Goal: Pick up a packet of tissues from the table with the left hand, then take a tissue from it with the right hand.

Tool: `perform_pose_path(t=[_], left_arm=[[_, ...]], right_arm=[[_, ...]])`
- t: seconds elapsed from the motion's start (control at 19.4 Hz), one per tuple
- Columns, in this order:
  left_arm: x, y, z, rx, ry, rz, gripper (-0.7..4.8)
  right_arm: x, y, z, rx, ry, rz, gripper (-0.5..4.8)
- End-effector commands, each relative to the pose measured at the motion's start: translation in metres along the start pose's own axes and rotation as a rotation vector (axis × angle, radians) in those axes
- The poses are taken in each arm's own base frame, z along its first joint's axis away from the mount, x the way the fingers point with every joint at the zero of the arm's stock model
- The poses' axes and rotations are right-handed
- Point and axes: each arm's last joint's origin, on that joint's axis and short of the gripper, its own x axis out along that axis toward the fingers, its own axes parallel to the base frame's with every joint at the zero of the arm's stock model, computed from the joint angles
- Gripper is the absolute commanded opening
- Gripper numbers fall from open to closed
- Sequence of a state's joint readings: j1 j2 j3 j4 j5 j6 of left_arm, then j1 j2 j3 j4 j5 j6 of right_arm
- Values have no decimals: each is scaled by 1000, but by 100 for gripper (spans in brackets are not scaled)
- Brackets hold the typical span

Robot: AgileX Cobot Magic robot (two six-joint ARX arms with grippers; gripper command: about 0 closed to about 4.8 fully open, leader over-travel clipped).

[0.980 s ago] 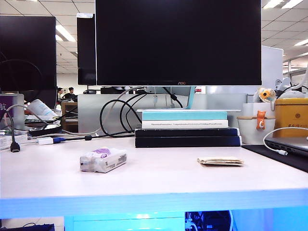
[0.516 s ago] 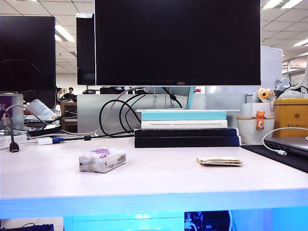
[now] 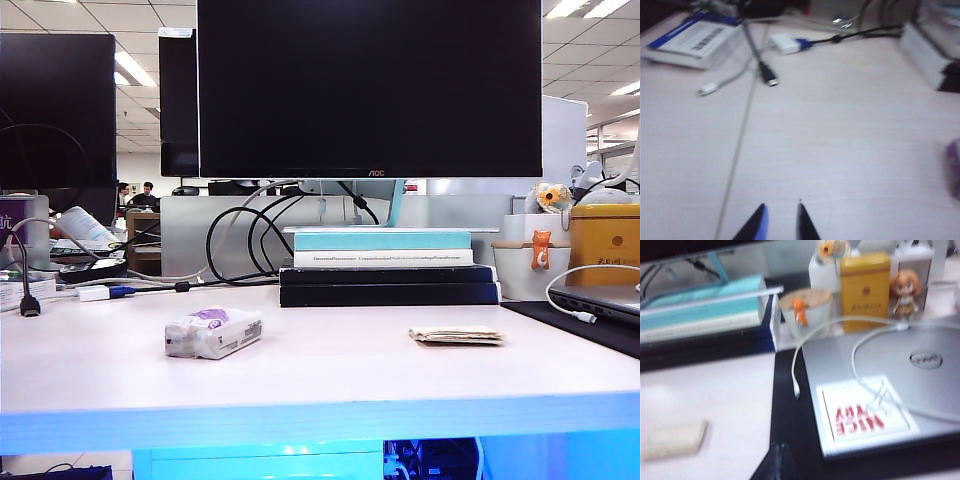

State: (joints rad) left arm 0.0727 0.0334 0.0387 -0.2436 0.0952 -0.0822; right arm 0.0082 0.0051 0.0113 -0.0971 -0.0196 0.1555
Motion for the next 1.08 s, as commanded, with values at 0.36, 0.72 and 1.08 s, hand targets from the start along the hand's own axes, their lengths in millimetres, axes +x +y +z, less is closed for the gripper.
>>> perform_pose_path(t=[0.36,0.72,1.08], left_arm=[[-1,-3,0,41,-30,-105,92],[-1,-2,2,-65,-44,-66,91],[-1,-2,1,-66,-38,-66,91]], right_arm=[[0,-1,-4,4,31,-3,-1],[0,-1,-4,4,31,-3,-1],[0,0,-4,4,32,2,-1]])
